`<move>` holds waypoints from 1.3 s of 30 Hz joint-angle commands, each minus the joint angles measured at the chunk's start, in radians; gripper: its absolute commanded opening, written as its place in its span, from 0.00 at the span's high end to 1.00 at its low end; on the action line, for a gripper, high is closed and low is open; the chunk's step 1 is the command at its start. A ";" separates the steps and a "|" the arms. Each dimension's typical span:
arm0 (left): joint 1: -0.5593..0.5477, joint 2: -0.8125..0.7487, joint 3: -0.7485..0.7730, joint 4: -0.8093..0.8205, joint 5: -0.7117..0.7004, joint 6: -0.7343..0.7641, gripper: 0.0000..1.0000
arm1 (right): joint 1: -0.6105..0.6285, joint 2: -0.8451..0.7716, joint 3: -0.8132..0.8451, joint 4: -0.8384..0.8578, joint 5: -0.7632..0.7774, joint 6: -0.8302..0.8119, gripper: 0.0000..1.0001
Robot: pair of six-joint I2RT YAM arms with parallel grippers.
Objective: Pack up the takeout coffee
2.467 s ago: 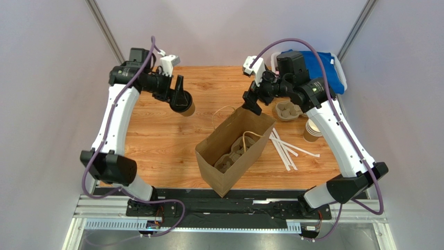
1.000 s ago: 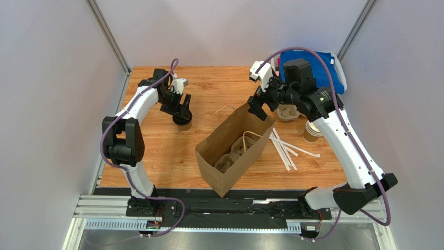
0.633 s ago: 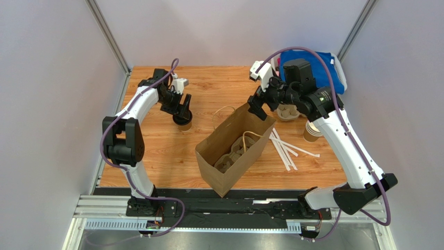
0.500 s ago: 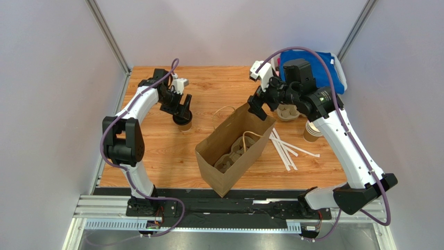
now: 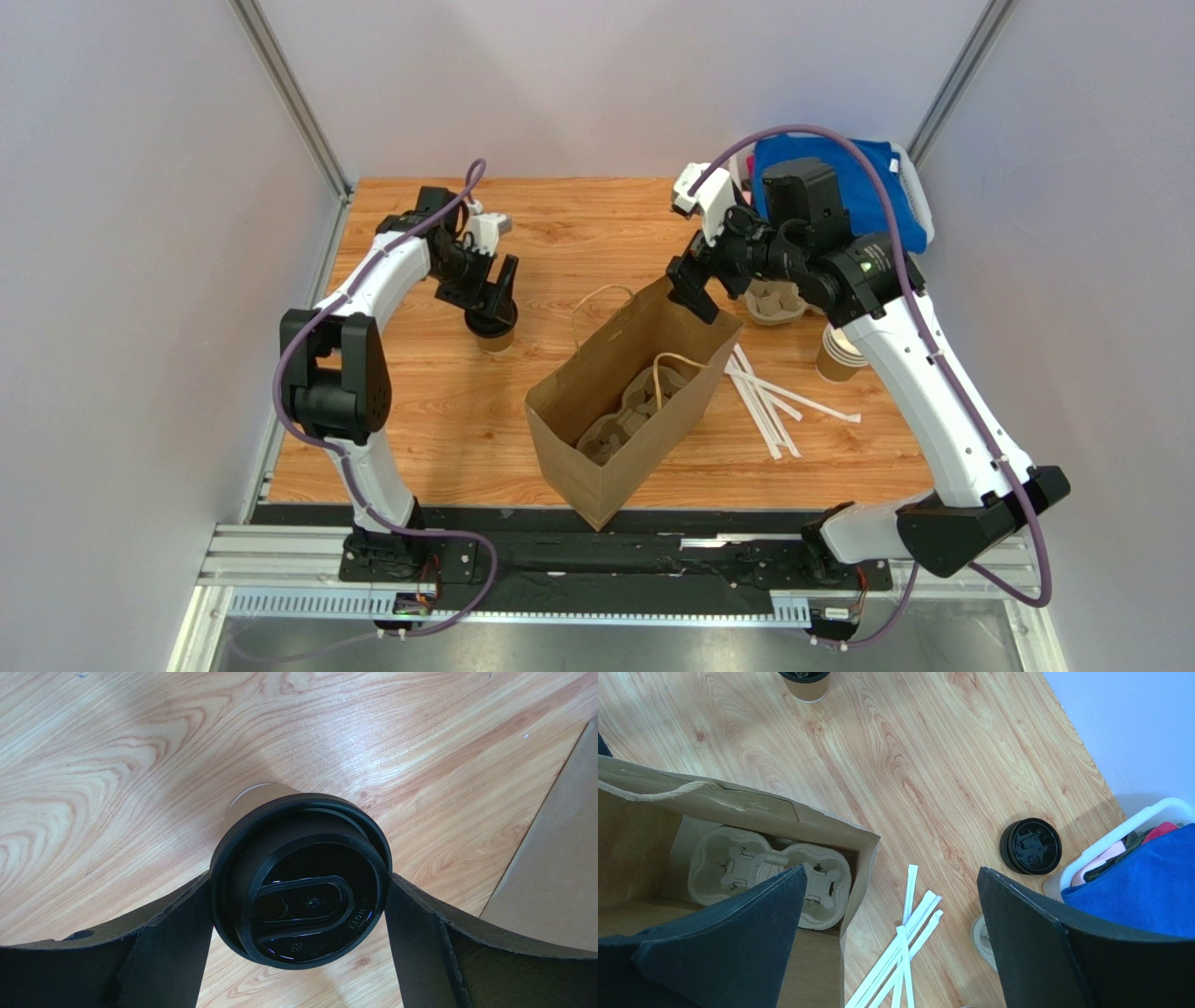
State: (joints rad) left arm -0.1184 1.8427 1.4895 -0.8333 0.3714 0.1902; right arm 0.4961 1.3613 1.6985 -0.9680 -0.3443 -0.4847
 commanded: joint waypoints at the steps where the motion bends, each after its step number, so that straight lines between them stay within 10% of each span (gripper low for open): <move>1: -0.001 0.013 0.009 -0.006 -0.037 0.029 0.18 | -0.001 -0.022 -0.005 0.034 0.010 0.014 0.00; 20: 0.082 -0.301 0.323 -0.223 0.343 -0.028 0.56 | -0.022 0.013 0.053 0.060 -0.060 -0.014 0.00; 39: -0.059 -0.569 0.584 -0.297 0.764 -0.063 0.66 | 0.019 0.153 0.147 -0.009 -0.328 -0.137 0.00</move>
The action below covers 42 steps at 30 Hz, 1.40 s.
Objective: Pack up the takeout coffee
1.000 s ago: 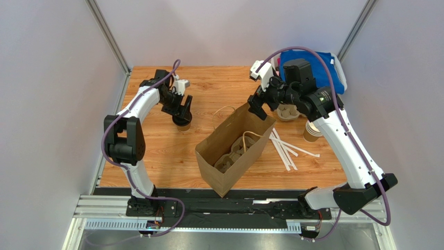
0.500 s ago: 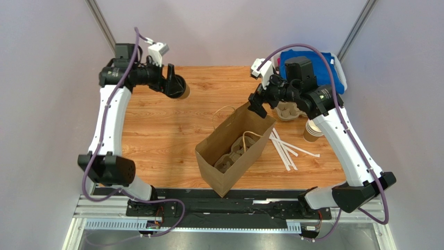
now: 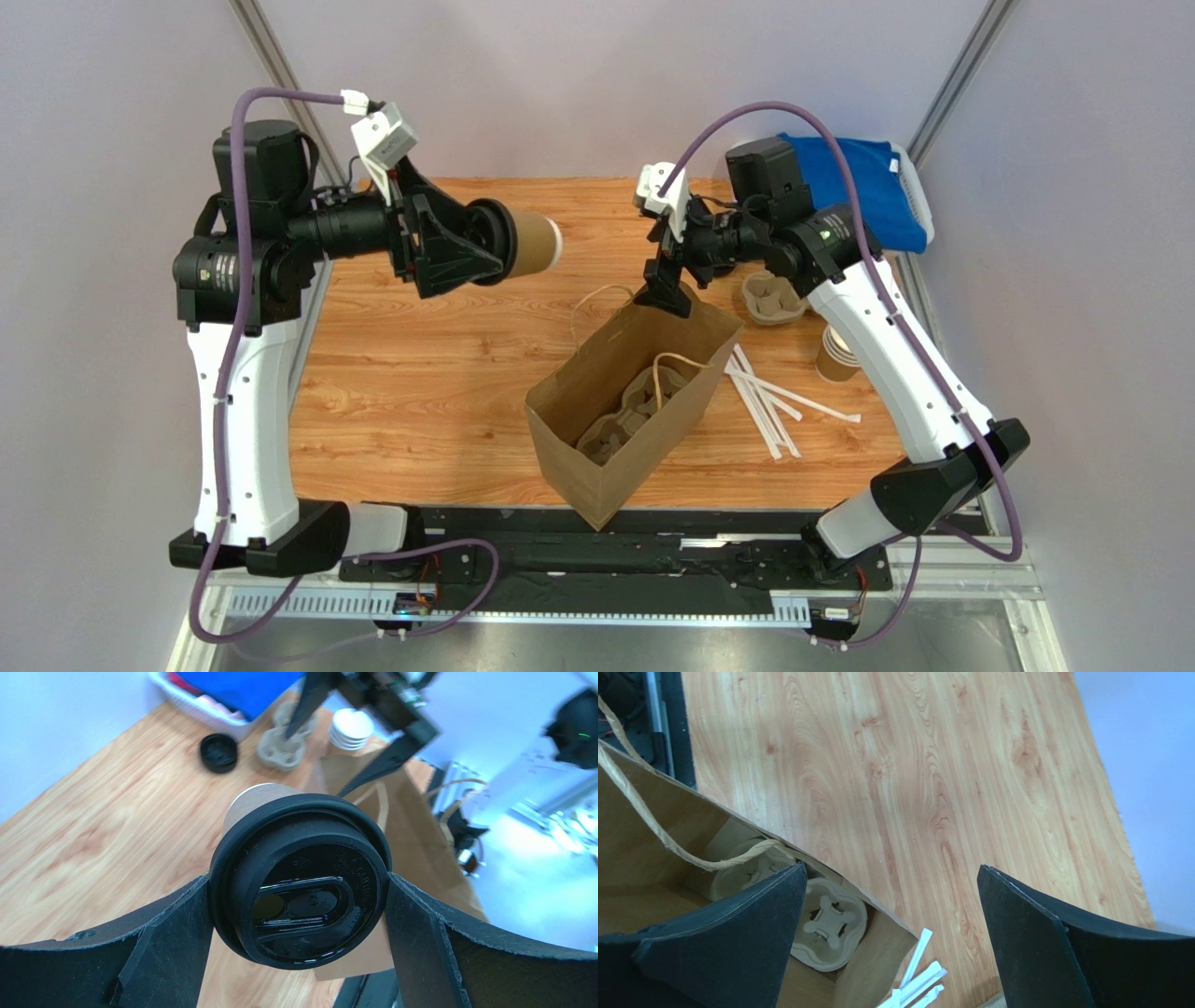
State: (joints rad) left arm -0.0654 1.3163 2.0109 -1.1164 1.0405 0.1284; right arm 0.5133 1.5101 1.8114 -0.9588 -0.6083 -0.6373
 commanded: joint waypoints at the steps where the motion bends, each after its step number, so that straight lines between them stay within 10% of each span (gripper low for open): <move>1: -0.150 -0.045 0.071 -0.017 0.087 0.005 0.66 | 0.002 0.005 0.034 -0.020 -0.074 0.024 0.00; 13: -0.624 0.116 0.287 -0.218 -0.154 0.300 0.70 | 0.002 0.041 0.057 0.003 -0.041 0.145 0.01; 26: -0.680 0.149 0.066 -0.220 -0.441 0.373 0.73 | 0.002 0.004 -0.033 0.037 -0.005 0.143 0.07; 35: -0.685 0.103 -0.029 -0.223 -0.482 0.439 0.76 | 0.002 -0.022 -0.072 -0.030 -0.002 0.126 0.48; 42: -0.686 0.090 -0.044 -0.238 -0.503 0.474 0.78 | 0.002 -0.047 -0.070 -0.132 -0.002 0.152 0.98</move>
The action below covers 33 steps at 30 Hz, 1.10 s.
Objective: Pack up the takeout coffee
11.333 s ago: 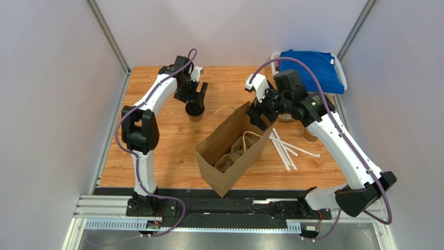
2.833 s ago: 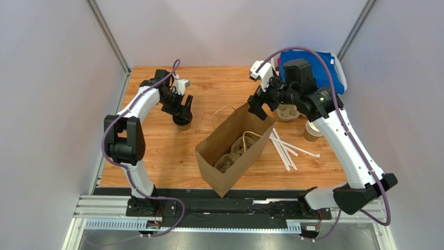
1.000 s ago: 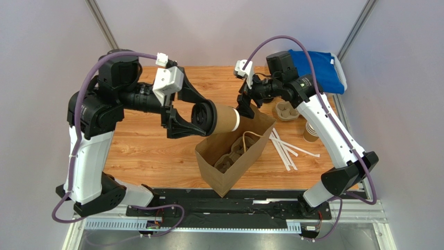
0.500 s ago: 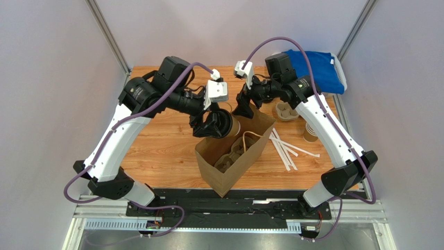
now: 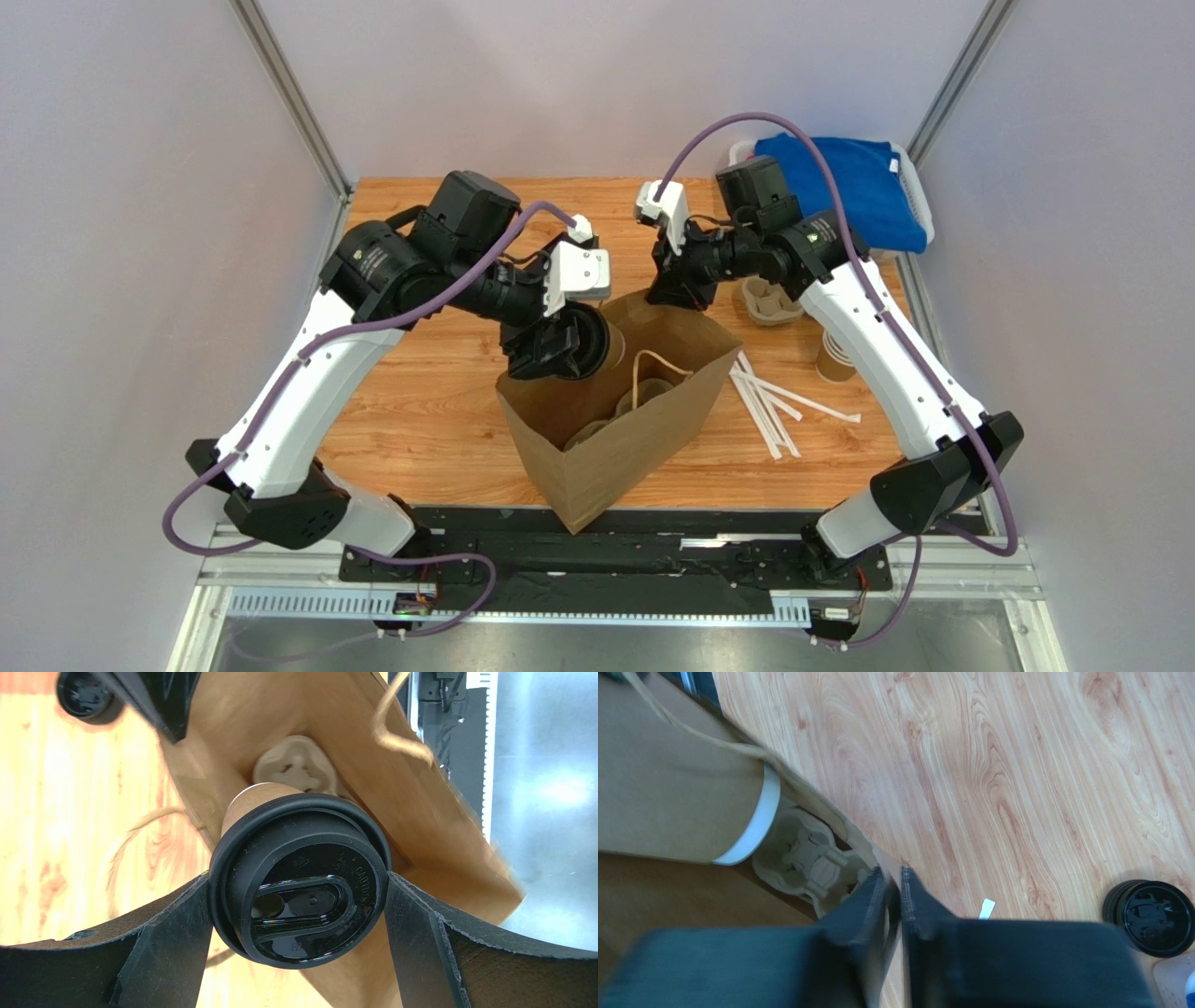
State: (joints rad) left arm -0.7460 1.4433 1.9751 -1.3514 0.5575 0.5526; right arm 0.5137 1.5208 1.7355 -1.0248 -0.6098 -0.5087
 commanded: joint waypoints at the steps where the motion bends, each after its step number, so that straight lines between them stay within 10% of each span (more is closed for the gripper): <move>1: -0.007 -0.034 -0.012 -0.003 -0.043 0.055 0.78 | 0.002 -0.062 0.004 -0.076 -0.002 0.032 0.99; 10: -0.006 -0.067 -0.087 0.020 -0.064 0.055 0.81 | 0.002 -0.174 -0.062 -0.196 -0.137 0.081 0.90; 14: -0.007 -0.077 -0.111 0.026 -0.041 0.053 0.81 | 0.003 -0.162 -0.030 -0.146 -0.119 0.107 0.49; 19: -0.006 -0.101 -0.182 0.070 -0.036 0.021 0.82 | 0.002 -0.110 0.062 -0.060 -0.053 0.133 0.25; 33: 0.040 -0.142 -0.328 0.264 -0.074 -0.203 0.83 | 0.048 -0.278 -0.109 0.175 -0.317 0.314 0.53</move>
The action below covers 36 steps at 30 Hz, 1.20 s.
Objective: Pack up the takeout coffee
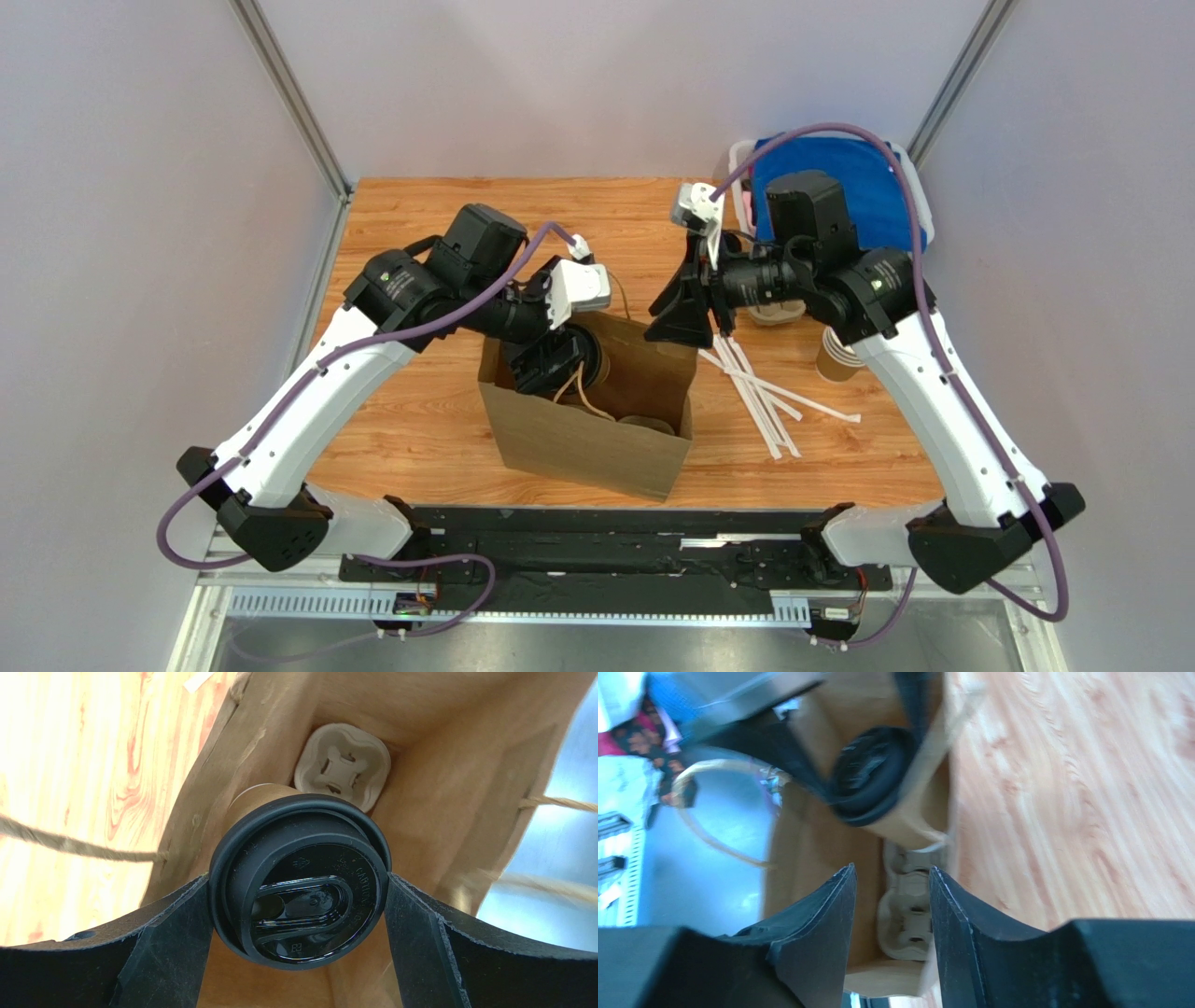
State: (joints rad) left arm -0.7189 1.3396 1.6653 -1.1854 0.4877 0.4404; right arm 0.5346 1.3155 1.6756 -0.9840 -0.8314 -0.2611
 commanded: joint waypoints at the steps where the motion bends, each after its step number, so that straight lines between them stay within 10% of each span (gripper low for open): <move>1: 0.015 -0.042 -0.032 0.107 -0.008 -0.100 0.83 | 0.036 -0.085 -0.069 0.149 -0.097 0.080 0.53; 15: 0.018 -0.069 -0.133 0.162 -0.047 -0.189 0.84 | 0.300 -0.130 -0.166 0.331 0.038 -0.015 0.55; 36: 0.026 -0.053 -0.202 0.182 -0.087 -0.287 0.85 | 0.668 -0.052 -0.097 -0.030 0.287 -0.596 0.68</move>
State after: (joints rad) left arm -0.6987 1.3010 1.4815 -1.0409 0.4133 0.1852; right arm 1.1618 1.2484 1.5795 -0.9291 -0.6388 -0.6998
